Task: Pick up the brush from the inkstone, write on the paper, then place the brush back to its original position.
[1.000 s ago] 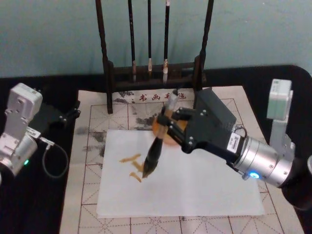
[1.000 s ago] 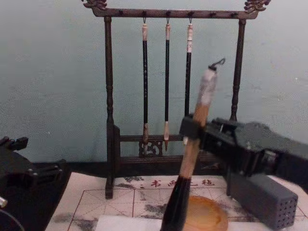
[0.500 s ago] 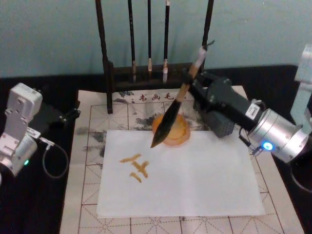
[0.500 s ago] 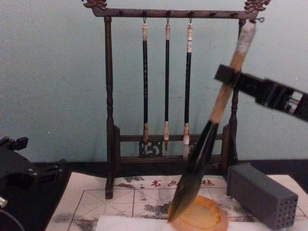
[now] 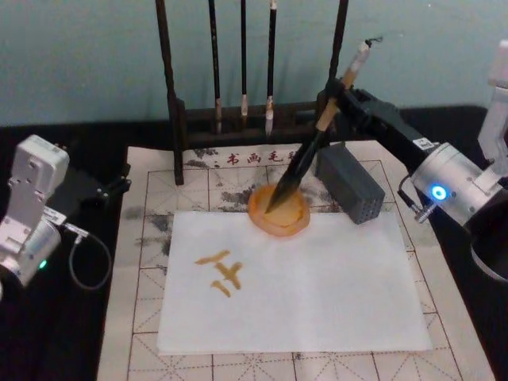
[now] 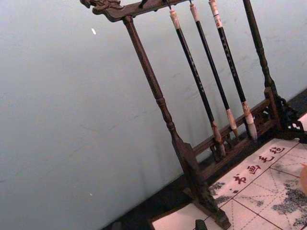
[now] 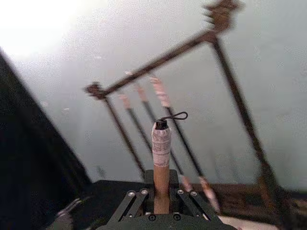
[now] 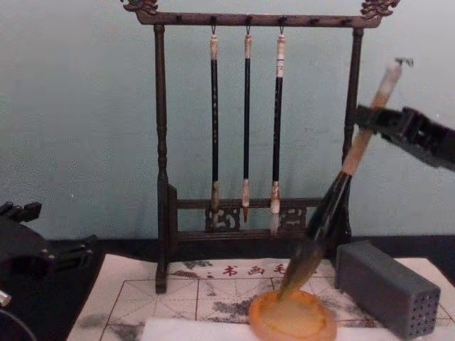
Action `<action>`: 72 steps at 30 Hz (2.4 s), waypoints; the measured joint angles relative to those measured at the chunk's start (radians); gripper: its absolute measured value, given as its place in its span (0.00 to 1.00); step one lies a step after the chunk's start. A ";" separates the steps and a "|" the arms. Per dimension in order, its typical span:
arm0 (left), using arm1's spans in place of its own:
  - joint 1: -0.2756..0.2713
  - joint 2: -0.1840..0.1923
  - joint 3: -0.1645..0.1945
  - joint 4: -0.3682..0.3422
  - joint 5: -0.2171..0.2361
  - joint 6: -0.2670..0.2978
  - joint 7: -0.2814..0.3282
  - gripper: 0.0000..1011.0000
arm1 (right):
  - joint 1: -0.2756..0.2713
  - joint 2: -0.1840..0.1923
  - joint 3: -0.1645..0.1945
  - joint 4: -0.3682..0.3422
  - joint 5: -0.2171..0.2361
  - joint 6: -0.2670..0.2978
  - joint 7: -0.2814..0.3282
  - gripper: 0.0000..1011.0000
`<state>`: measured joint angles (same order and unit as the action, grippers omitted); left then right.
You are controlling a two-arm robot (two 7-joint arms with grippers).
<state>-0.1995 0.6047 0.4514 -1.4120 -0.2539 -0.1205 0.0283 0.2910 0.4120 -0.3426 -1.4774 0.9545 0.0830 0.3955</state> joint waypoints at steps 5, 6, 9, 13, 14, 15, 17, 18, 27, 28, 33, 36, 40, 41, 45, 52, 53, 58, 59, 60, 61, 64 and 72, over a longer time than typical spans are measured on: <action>0.000 0.000 0.000 0.000 0.000 0.000 0.000 0.99 | 0.031 -0.026 0.001 0.049 0.023 0.046 -0.092 0.20; 0.000 0.000 0.000 0.000 0.000 0.000 0.000 0.99 | 0.039 -0.032 0.001 0.060 0.028 0.056 -0.114 0.20; 0.000 0.000 0.000 0.000 0.000 0.000 0.000 0.99 | 0.055 -0.046 0.002 0.083 0.039 0.073 -0.159 0.20; 0.000 0.000 0.000 0.000 0.000 0.000 0.000 0.99 | 0.068 -0.060 0.005 0.099 0.050 0.086 -0.195 0.20; 0.000 0.000 0.000 0.000 0.000 0.000 0.000 0.99 | 0.074 -0.066 0.006 0.108 0.057 0.091 -0.209 0.20; 0.000 0.000 0.000 0.000 0.000 0.000 0.000 0.99 | 0.077 -0.070 0.007 0.112 0.060 0.093 -0.216 0.20; 0.000 0.000 0.000 0.000 0.000 0.000 0.000 0.99 | 0.085 -0.080 0.008 0.124 0.068 0.097 -0.235 0.20; 0.000 0.000 0.000 0.000 0.000 0.000 0.000 0.99 | 0.090 -0.087 0.008 0.132 0.073 0.100 -0.248 0.20; 0.000 0.000 0.000 0.000 0.000 0.000 0.000 0.99 | 0.119 -0.119 0.010 0.177 0.096 0.117 -0.311 0.20; 0.000 0.000 0.000 0.000 0.000 0.000 0.000 0.99 | 0.122 -0.122 0.010 0.181 0.097 0.117 -0.315 0.20; 0.000 0.000 0.000 0.000 0.000 0.000 0.000 0.99 | 0.135 -0.138 0.009 0.203 0.105 0.118 -0.339 0.20; 0.000 0.000 0.000 0.000 0.000 0.000 0.000 0.99 | 0.136 -0.142 0.008 0.206 0.110 0.121 -0.348 0.20; 0.000 0.000 0.000 0.000 0.000 0.000 0.000 0.99 | 0.134 -0.143 0.007 0.204 0.115 0.123 -0.355 0.20; 0.000 0.000 0.000 0.000 0.000 0.000 0.000 0.99 | 0.131 -0.143 0.007 0.200 0.117 0.124 -0.358 0.20; 0.000 0.000 0.000 0.000 0.000 0.000 0.000 0.99 | 0.120 -0.140 0.008 0.189 0.121 0.123 -0.366 0.20; 0.000 0.000 0.000 0.000 0.000 0.000 0.000 0.99 | 0.107 -0.136 0.010 0.181 0.135 0.123 -0.381 0.20; 0.000 0.000 0.000 0.000 0.000 0.000 0.000 0.99 | 0.106 -0.136 0.010 0.181 0.137 0.123 -0.383 0.20; 0.000 0.000 0.000 0.000 0.000 0.000 0.000 0.99 | 0.103 -0.137 0.011 0.184 0.150 0.123 -0.394 0.20; 0.000 0.000 0.000 0.000 0.000 0.000 0.000 0.99 | 0.103 -0.138 0.011 0.185 0.152 0.123 -0.395 0.20; 0.000 0.000 0.000 0.000 0.000 0.000 0.000 0.99 | 0.103 -0.139 0.011 0.186 0.154 0.123 -0.397 0.20; 0.000 0.000 0.000 0.000 0.000 0.000 0.000 0.99 | 0.103 -0.139 0.012 0.187 0.158 0.123 -0.400 0.20; 0.000 0.000 0.000 0.000 0.000 0.000 0.000 0.99 | 0.102 -0.141 0.012 0.191 0.164 0.121 -0.405 0.20; 0.000 0.000 0.000 0.000 0.000 0.000 0.000 0.99 | 0.104 -0.145 0.009 0.202 0.174 0.114 -0.415 0.20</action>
<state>-0.1995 0.6047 0.4514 -1.4119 -0.2539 -0.1205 0.0283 0.3949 0.2669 -0.3333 -1.2752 1.1280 0.1970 -0.0198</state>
